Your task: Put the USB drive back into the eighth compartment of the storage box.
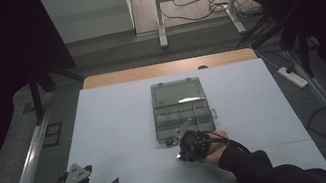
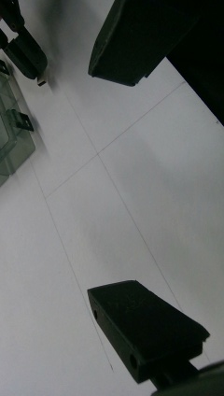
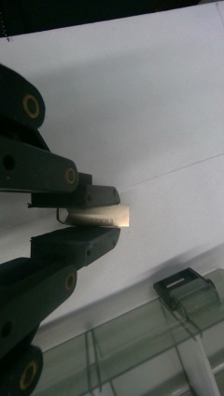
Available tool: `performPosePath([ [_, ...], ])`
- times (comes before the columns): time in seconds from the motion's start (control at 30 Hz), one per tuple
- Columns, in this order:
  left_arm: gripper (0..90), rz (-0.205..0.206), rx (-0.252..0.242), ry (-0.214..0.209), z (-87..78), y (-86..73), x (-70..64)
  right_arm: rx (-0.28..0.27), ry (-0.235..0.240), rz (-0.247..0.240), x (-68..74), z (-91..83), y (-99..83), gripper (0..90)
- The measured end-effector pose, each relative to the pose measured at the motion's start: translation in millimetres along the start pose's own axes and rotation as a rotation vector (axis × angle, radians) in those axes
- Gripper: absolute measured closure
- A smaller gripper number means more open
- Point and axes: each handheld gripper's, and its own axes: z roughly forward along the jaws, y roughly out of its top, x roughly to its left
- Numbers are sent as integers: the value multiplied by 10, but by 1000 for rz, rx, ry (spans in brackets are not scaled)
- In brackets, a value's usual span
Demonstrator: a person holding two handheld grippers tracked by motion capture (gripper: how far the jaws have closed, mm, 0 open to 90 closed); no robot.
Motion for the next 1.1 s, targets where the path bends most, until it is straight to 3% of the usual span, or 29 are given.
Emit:
performPosePath([
  [0.57,7,4,2,0,1,1,-4,-52,3,41,-78,-173,-12,791],
  [1.1,7,3,2,1,4,2,-2,-97,-28,100,-228,-350,-63,791],
])
